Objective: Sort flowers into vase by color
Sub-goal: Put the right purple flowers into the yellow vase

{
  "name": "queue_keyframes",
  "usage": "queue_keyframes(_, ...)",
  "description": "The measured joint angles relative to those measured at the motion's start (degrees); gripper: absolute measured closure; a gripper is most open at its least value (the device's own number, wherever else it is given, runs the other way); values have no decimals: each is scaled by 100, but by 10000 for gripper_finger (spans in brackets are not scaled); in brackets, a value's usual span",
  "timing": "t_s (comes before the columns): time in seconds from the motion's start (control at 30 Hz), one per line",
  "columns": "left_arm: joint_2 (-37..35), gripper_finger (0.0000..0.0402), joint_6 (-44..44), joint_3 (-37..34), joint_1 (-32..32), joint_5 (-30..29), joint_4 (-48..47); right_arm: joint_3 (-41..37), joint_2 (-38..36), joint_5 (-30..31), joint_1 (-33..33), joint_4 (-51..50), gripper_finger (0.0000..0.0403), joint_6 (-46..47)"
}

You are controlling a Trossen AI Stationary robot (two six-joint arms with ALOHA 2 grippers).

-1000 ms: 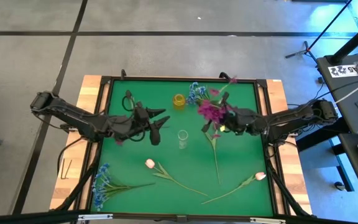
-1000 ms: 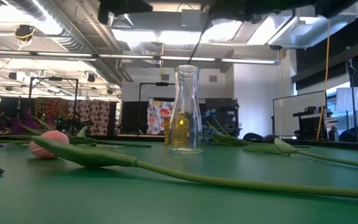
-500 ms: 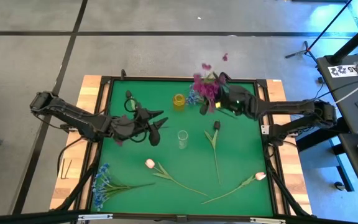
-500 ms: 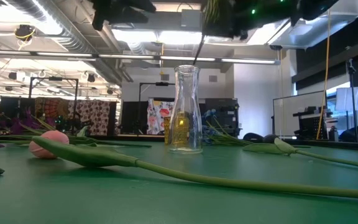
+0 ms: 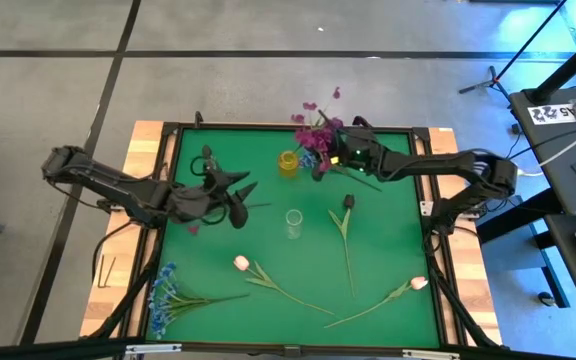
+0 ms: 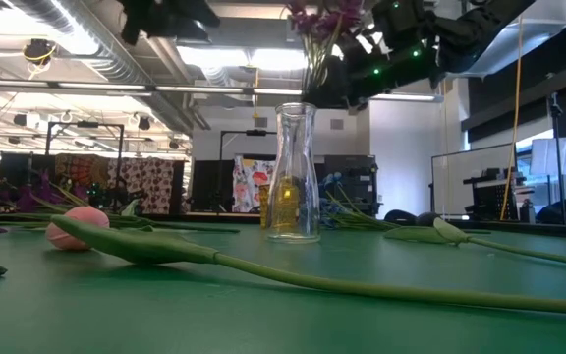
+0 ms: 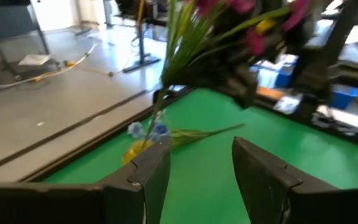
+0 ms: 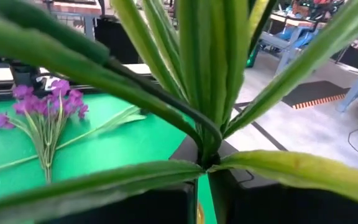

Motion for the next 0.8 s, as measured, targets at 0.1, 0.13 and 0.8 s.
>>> queue_keyframes(0.1,-181,235,169,0,-167,-19,-3,0,55,-2,2,1,381,5)
queue_keyframes(0.13,-233,235,226,0,-204,-23,-3,0,48,-1,2,17,381,5)
queue_keyframes(0.8,-417,235,250,-103,-320,-30,52,0,42,-297,2,-248,276,26)
